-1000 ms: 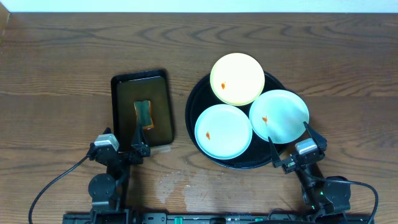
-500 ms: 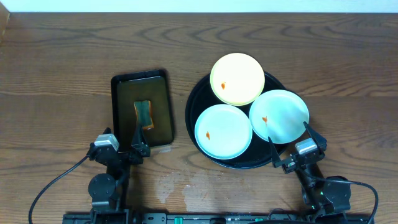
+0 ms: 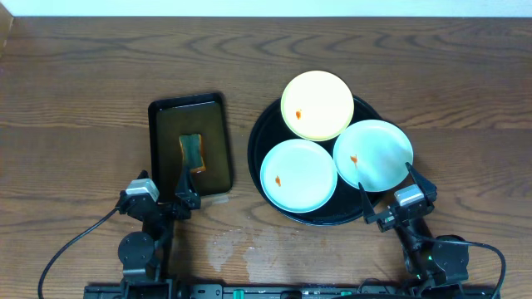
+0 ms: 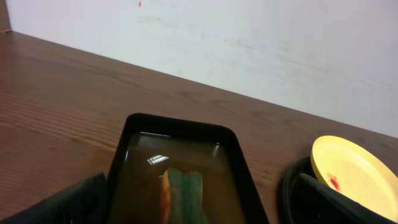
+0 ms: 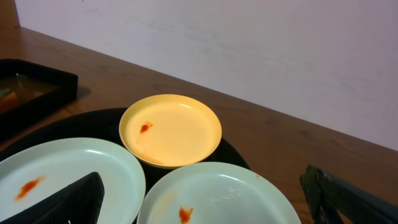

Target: Clean dirty plates on tray and stack at the side

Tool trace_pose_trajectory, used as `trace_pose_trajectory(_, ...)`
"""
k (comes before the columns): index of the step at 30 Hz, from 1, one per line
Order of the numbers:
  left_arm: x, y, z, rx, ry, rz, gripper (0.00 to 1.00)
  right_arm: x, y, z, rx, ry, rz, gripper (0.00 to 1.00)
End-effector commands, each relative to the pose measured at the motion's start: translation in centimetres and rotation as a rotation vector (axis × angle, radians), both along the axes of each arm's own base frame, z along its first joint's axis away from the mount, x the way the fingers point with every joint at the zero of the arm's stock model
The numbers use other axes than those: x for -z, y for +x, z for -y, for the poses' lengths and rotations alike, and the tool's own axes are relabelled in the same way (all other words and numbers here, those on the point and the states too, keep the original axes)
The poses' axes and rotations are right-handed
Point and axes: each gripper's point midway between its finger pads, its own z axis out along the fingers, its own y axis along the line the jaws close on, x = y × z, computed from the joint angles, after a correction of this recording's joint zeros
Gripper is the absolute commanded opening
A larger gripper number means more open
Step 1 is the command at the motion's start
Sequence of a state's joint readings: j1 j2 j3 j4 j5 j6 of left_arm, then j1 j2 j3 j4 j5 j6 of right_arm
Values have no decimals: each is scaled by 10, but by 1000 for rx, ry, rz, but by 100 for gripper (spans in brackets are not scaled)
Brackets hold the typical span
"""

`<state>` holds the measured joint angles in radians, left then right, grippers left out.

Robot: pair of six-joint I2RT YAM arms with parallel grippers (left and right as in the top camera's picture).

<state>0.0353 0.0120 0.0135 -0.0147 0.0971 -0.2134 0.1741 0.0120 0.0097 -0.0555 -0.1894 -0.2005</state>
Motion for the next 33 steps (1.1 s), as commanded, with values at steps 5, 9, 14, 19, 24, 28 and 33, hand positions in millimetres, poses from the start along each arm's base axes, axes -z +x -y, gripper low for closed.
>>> trace_pose_trajectory(5,14,-2,5,24,-14,-50,95,-1,0,1,5,5,5,99)
trace_pose_trajectory(9,13,-1,6,31,-15,-46,95,-2,0,1,5,6,11,99)
trace_pose_trajectory(14,12,-1,6,29,-32,-41,95,-4,-4,-10,-65,13,18,99)
trace_pose_trajectory(19,-26,-4,-1,-12,-52,48,95,-19,-8,-17,-109,167,3,99)
trace_pose_trajectory(24,-76,-10,-3,-24,-50,69,95,-65,-13,-17,-120,231,38,99)
trace_pose_trajectory(28,-102,-5,-3,-26,-48,-64,95,-107,-9,-18,-114,217,-19,99)
trace_pose_trajectory(33,-120,14,-1,-8,-14,-312,95,-121,19,-24,-94,144,-314,99)
